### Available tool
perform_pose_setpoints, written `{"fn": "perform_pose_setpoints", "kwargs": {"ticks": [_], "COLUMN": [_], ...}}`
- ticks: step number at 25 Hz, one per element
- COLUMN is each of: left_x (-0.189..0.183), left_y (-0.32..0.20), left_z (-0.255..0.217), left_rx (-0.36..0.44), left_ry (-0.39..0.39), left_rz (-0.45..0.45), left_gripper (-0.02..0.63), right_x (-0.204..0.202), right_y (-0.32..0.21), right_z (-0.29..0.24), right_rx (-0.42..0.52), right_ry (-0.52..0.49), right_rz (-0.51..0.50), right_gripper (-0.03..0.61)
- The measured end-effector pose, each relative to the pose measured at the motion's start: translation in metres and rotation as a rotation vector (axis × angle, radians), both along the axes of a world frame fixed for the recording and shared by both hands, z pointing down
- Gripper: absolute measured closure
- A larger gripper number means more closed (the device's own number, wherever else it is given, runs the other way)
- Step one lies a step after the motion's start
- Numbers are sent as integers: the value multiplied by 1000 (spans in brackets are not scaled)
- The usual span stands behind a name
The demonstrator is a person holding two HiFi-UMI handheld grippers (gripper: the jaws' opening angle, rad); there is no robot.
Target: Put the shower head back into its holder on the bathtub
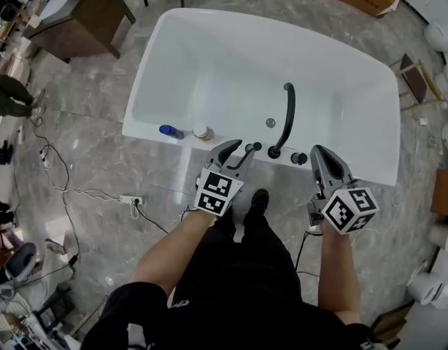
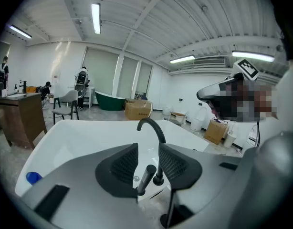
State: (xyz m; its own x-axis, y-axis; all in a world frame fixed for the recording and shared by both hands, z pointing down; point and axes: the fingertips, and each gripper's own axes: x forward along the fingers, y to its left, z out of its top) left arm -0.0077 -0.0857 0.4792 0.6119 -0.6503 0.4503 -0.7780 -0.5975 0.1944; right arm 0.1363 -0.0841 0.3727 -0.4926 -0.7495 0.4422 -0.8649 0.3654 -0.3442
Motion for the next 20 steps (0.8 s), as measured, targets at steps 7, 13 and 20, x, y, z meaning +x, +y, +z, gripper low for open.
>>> {"fn": "perform_pose_setpoints", "kwargs": {"ticks": [7,13,20], "left_x": [-50,-79,-86], "left_y": [21,34,35], "left_z": [-73,-121,-170], "left_rx": [88,99,220], "left_ry": [30,140,116], "left_rz": [-37,-111,-217], "left_gripper": [526,566,589], "right_x": [-28,-52,-45], "right_y": [28,40,40], "right_z": [-54,-91,-115], "right_rx": [78,131,231], "right_ry": [14,-12,-51], "right_rz": [-2,-54,-139], "right_gripper": [560,560,563]}}
